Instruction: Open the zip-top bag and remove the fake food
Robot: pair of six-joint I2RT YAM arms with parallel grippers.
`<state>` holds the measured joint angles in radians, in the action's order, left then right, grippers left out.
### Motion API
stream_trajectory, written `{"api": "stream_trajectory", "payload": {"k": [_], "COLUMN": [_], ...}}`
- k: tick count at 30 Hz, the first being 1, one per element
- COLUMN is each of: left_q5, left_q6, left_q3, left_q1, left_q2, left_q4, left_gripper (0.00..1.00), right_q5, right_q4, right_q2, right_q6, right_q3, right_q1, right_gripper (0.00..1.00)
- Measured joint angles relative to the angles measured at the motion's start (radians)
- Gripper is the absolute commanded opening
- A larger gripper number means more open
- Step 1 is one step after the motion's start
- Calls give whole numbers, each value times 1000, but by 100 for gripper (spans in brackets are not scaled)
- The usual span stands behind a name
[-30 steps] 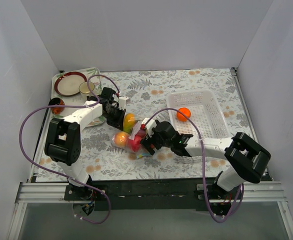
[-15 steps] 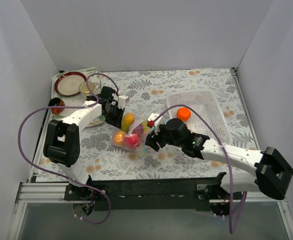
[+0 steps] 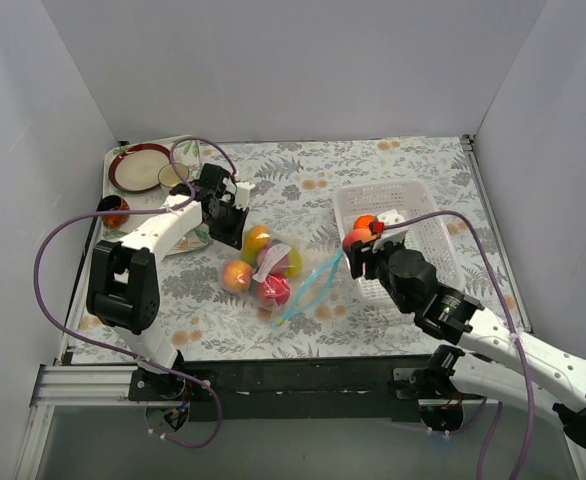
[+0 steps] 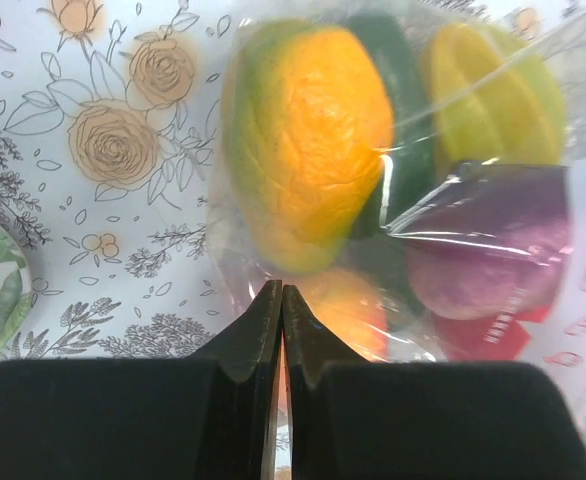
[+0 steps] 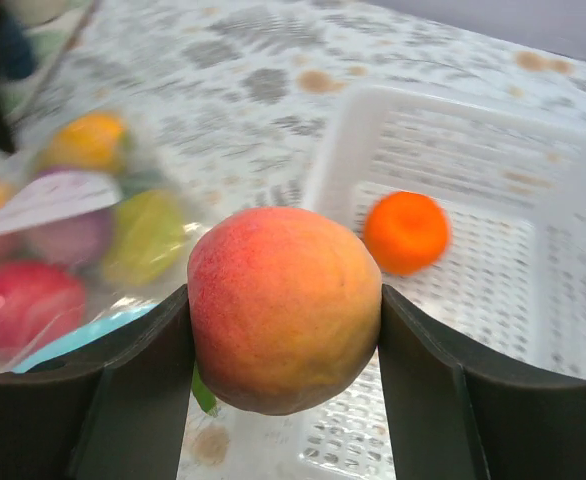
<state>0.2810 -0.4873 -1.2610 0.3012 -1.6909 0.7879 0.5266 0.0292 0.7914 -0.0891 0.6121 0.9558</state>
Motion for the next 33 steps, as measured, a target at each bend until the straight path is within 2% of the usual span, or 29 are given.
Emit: {"api": "stream_trajectory", "payload": {"k": [3,4,5,6,8,9,10,11,13,14,19,20,21,22,23,24,28,29,33], "left_q5": [35,49,60,73,89,93,93,88,61,45,-28,-42,-50,-55,-55,-55,-33,-27,3], "left_q6": [-24,-35,-45,-55,-68,-70,-68,-66,-61,-54,-34,-32,-30,-29,-35,-37,-54,-61,-83], "left_q3": [-63,-91,-116,-142,-166,-165,-160,-149,-103,-77,40,47,51,52,52,52,52,52,26], "left_q1": [0,1,2,5,11,13,15,16,21,21,16,15,14,13,13,13,19,24,40], "left_q2": [-5,-7,-8,-7,-6,-5,-5,-4,-2,-2,-1,-1,-1,-2,-3,-6,-39,-50,-56], "left_q4": [44,55,63,71,71,72,75,75,73,76,64,64,58,50,43,34,0,-3,19], "left_gripper": [0,0,0,0,11,17,22,34,44,47,45,38,11,0,0,0,0,0,0], "right_q5": [155,192,222,240,267,272,272,270,259,254,205,194,179,158,137,110,-38,-77,-204], "right_q4": [40,82,129,167,233,259,287,312,355,370,382,373,364,354,342,328,242,227,179], "right_q2": [60,114,170,235,336,370,393,410,420,419,360,335,310,287,268,251,193,175,138], "right_q6": [-95,-133,-177,-216,-278,-301,-322,-341,-362,-369,-323,-303,-282,-259,-235,-210,-125,-108,-71], "right_q3": [36,71,113,152,204,216,222,224,224,225,230,230,230,230,230,229,189,168,93], "right_q1": [-70,-101,-136,-166,-214,-237,-257,-276,-307,-319,-322,-311,-297,-280,-258,-233,-120,-96,-67], "right_gripper": [10,14,23,48,70,84,89,93,98,98,96,90,86,82,78,69,51,43,25]}}
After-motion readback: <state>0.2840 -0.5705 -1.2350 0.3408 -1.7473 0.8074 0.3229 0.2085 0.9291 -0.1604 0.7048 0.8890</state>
